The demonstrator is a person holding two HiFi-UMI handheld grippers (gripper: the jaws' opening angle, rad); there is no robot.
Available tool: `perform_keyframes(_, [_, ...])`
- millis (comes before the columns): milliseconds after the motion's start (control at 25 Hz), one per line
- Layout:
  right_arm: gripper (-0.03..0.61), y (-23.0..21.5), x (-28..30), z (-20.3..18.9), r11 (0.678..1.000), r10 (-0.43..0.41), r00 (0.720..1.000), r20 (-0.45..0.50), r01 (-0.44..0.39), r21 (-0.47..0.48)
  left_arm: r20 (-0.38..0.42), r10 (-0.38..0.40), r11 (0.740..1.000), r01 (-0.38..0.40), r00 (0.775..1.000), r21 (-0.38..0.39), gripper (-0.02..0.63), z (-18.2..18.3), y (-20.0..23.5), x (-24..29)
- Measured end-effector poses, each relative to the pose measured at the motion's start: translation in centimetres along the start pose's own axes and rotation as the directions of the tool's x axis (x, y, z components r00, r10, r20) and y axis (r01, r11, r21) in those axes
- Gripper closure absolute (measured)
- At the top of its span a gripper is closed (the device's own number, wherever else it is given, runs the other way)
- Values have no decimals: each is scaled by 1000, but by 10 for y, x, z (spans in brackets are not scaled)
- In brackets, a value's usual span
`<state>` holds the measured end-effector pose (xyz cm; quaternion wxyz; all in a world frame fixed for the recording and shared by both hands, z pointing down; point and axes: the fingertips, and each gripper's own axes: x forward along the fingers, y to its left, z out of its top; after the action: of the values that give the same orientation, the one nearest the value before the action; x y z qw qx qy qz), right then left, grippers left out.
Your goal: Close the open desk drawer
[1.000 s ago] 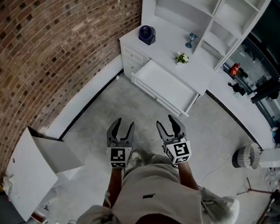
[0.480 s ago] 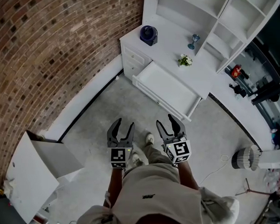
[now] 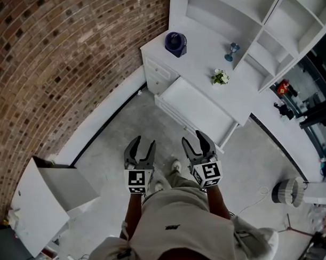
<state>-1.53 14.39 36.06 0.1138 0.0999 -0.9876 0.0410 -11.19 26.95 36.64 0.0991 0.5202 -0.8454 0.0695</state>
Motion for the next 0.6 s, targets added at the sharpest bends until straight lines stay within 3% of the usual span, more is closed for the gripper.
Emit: perform_keyframes(600, [345, -113, 43, 16, 998, -4, 1000, 22, 2, 68, -31, -5, 998, 7, 1000, 57, 385, 33, -36, 116])
